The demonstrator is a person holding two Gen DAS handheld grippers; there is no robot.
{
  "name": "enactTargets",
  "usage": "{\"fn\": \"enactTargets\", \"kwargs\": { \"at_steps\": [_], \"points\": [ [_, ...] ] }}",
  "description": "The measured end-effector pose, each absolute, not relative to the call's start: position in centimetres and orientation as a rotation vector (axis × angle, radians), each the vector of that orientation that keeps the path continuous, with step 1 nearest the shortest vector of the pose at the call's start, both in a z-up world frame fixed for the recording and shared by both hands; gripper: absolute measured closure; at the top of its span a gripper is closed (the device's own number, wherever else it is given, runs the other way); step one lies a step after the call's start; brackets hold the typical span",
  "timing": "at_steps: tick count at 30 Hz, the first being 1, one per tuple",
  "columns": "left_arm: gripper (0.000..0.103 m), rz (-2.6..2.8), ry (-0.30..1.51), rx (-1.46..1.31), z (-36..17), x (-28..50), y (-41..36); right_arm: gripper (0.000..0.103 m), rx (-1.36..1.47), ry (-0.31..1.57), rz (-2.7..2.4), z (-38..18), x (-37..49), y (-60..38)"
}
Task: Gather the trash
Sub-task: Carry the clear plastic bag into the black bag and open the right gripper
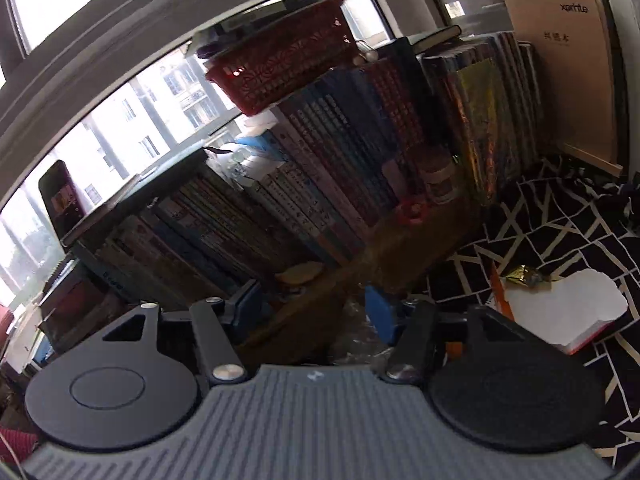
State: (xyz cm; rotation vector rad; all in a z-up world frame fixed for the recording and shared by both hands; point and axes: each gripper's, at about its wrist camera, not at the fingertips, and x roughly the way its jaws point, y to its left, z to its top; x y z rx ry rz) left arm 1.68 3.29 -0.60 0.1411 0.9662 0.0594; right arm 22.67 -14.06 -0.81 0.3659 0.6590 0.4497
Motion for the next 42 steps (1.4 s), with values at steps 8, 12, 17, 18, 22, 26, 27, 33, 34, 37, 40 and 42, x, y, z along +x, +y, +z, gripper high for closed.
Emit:
{"fn": "enactTargets", "kwargs": {
  "at_steps": [8,12,17,18,22,26,27,33,34,37,40,42],
  "points": [
    [0.054,0.060,0.968,0.149,-0.6,1.7,3.0,0.013,0.391,0.893,0.455,-8.9,28.4,-11.1],
    [0.054,0.061,0.973,0.148,-0.6,1.7,3.1,0.008,0.341,0.979,0.395,-12.2,31.6,-7.5],
    [0.054,0.060,0.972,0.144,-0.6,1.8,3.2,0.044,0.400,1.105,0.351,-15.3,32.8,-6.5],
    [0.054,0.059,0.972,0.142,-0.6,1.8,3.3,0.046,0.411,1.091,0.358,-15.0,32.4,-6.7],
    [0.054,0.058,0.973,0.142,-0.6,1.8,3.2,0.050,0.412,1.030,0.376,-12.1,30.3,-8.8],
    [0.054,0.058,0.973,0.143,-0.6,1.8,3.2,0.050,0.422,0.961,0.385,-7.5,28.5,-11.5],
    [0.054,0.059,0.974,0.143,-0.6,1.8,3.2,0.050,0.412,0.935,0.388,-6.1,27.9,-12.2],
    [0.053,0.061,0.973,0.146,-0.7,1.9,3.2,0.049,0.439,0.754,0.542,2.4,23.7,-14.7],
    [0.053,0.062,0.972,0.147,-0.7,1.9,3.2,0.049,0.452,0.728,0.578,3.4,22.9,-14.8],
    [0.053,0.064,0.972,0.151,-0.8,1.8,3.1,0.048,0.492,0.653,0.704,6.0,20.4,-14.7],
    [0.053,0.065,0.970,0.155,-0.8,1.8,3.0,0.048,0.506,0.603,0.834,6.8,18.5,-13.4],
    [0.053,0.065,0.970,0.155,-0.8,1.8,3.0,0.048,0.495,0.625,0.914,6.5,17.8,-11.8]
  ]
}}
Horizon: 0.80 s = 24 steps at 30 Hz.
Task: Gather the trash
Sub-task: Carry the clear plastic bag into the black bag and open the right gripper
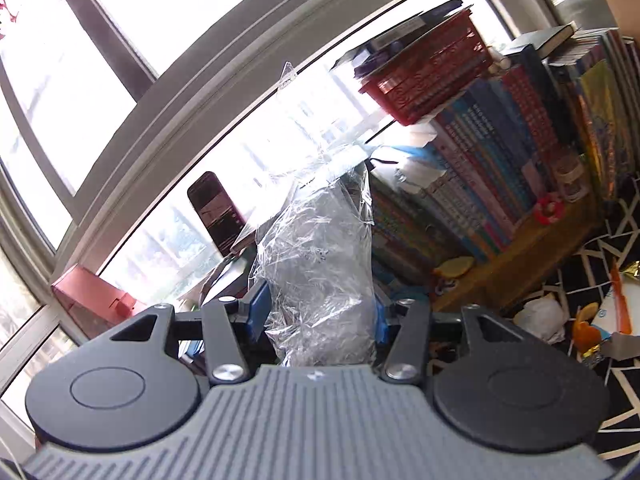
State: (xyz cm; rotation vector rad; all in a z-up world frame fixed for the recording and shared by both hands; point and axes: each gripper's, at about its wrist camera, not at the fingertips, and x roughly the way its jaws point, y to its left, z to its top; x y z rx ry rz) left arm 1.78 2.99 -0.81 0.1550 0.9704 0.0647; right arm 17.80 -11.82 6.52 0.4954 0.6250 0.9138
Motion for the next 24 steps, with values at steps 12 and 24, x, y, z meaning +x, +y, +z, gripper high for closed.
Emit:
{"fn": "enactTargets", "kwargs": {
  "at_steps": [12,24],
  "points": [
    [0.053,0.060,0.973,0.159,-0.9,1.7,2.9,0.048,0.370,0.797,1.075,1.5,15.7,-5.3],
    [0.053,0.065,0.973,0.157,-0.9,1.8,2.9,0.016,0.349,0.759,1.122,2.4,15.3,-5.5]
  ]
}}
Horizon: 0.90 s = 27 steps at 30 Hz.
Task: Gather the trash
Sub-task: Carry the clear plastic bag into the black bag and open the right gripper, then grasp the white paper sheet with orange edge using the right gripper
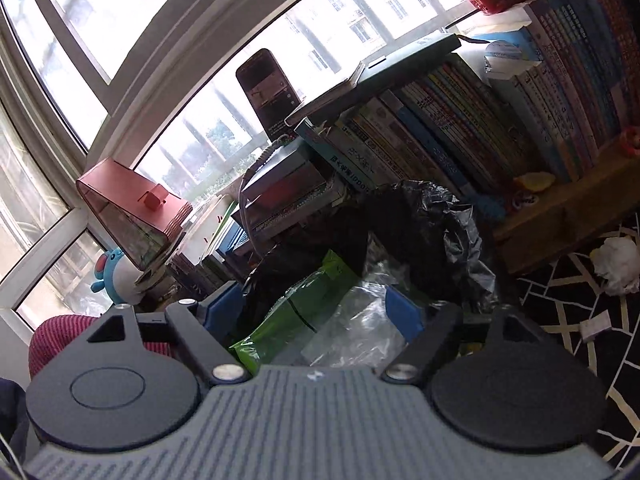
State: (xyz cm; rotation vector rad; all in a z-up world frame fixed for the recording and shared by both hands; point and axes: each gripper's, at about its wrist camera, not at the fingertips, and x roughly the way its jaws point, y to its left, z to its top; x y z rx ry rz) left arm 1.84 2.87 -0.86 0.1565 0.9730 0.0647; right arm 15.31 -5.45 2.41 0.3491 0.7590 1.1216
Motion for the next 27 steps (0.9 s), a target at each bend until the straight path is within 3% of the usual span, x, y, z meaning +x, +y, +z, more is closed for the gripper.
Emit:
{"fn": "enactTargets", "kwargs": {
  "at_steps": [15,21,27],
  "points": [
    [0.053,0.064,0.976,0.152,-0.8,1.8,2.8,0.007,0.459,0.585,0.680,3.2,21.6,-14.2],
    [0.053,0.064,0.974,0.156,-0.8,1.9,2.8,0.007,0.394,0.619,0.294,-1.1,25.9,-19.3],
    [0.052,0.065,0.977,0.156,-0.8,1.9,2.9,0.007,0.380,0.801,0.101,-8.0,29.1,-21.4]
  ]
}}
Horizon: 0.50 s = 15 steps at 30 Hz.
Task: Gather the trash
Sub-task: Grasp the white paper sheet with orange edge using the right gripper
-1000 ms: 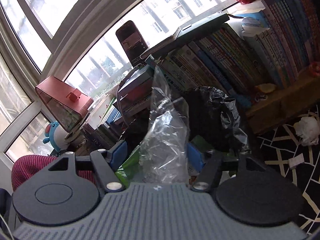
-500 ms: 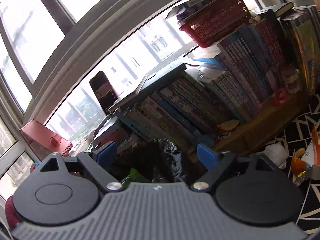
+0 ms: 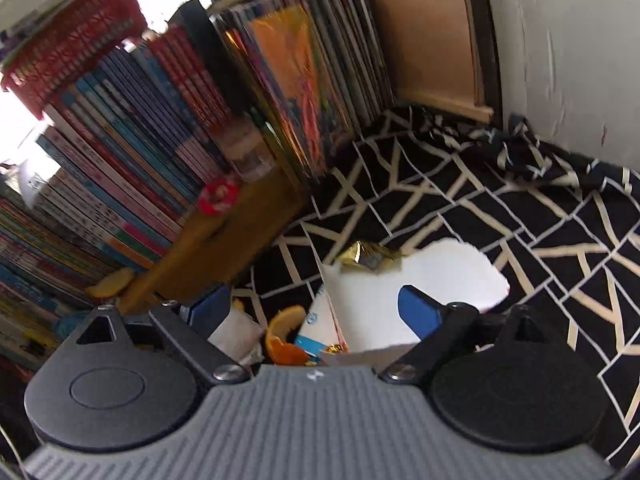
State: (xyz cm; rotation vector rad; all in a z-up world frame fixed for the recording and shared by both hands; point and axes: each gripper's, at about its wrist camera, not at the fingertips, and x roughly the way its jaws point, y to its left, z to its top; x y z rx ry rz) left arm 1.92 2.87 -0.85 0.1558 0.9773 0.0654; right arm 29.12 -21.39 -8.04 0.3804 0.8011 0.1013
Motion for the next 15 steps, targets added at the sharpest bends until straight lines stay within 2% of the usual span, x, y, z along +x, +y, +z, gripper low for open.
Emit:
{"fn": "enactTargets", "kwargs": {
  "at_steps": [7,12,14,15],
  "points": [
    [0.051,0.063,0.989,0.149,-1.0,2.2,3.0,0.007,0.332,0.891,0.086,-12.7,30.1,-20.1],
    [0.051,0.060,0.996,0.149,-1.1,2.4,3.1,0.010,0.310,0.833,0.073,-12.9,29.9,-19.7],
    [0.051,0.059,0.999,0.150,-1.2,2.5,3.2,0.026,0.321,0.837,0.079,-13.2,30.3,-19.8],
    [0.051,0.060,1.001,0.149,-1.2,2.5,3.2,0.044,0.320,0.859,0.078,-13.5,30.7,-19.7]
  ]
}}
